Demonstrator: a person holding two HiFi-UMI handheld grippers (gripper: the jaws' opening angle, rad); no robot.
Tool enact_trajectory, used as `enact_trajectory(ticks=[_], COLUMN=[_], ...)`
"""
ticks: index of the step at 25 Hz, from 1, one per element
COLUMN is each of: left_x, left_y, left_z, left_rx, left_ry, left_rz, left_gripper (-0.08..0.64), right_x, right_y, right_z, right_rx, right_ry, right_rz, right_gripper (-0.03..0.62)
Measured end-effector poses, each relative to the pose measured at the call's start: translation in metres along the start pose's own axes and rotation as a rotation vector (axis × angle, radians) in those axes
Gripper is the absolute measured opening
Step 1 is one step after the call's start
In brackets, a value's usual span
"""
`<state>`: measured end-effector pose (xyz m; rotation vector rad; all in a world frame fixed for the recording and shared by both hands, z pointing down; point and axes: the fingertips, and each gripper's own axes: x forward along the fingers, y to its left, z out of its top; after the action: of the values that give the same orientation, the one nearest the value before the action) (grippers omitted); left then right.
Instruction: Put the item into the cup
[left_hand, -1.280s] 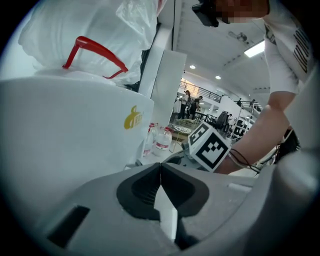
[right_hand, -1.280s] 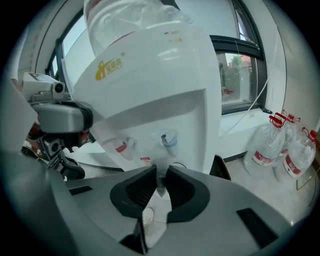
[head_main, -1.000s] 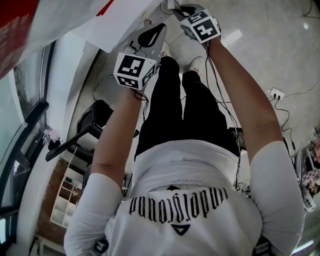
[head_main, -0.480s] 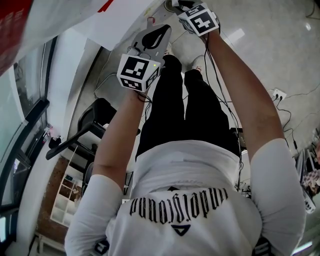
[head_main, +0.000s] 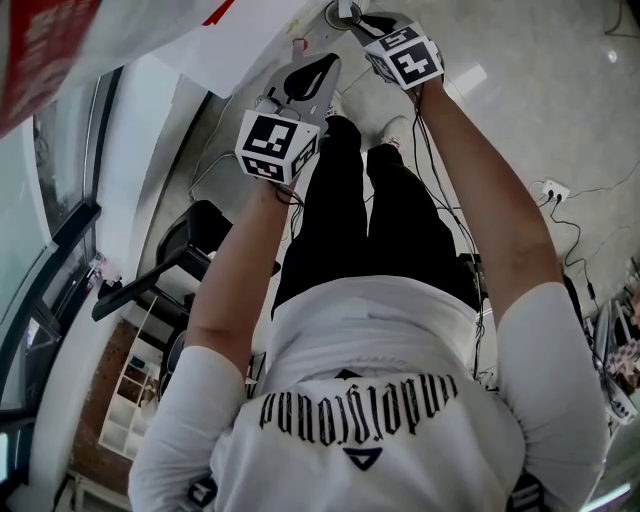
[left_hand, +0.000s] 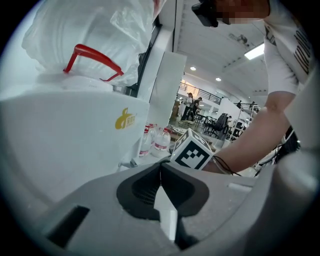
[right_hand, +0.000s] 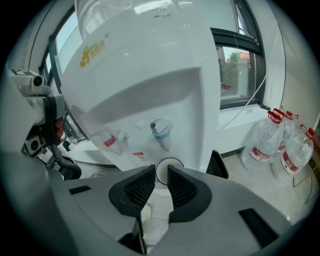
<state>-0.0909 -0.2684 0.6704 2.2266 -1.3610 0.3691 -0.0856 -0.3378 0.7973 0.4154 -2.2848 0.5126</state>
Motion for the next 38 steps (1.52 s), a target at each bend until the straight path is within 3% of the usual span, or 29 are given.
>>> enact_trajectory(ticks=[8, 17, 27, 38], left_x=[-0.011, -0.048, -0.115, -0.177], left_y=[-0.017, -0.045, -0.111, -0.178], left_z=[0.032, 0.077, 0.161, 0.236], left_rx=[0.012, -0.004, 0.173, 0.183], left_ry=[-0.042, -0.124, -0.244, -0.332], left_rz=[0.023, 0.053, 0.051, -0.010], left_gripper=[0.017, 0.017, 0.017, 0.017], right_x=[-0.058, -0.158, -0.312, -0.477], right_y=[0.004, 0.035, 0.066, 0.115], right_z=[0.021, 0.070, 0.117, 0.166], right_rx=[-0.052, -0.094, -0.173, -0.256], right_ry=[-0.064, -0.217, -0.366, -0.533], right_rz=[-0.022, -0.007, -0.005, 0.004], right_gripper=[0.021, 0.015, 0.015, 0.015])
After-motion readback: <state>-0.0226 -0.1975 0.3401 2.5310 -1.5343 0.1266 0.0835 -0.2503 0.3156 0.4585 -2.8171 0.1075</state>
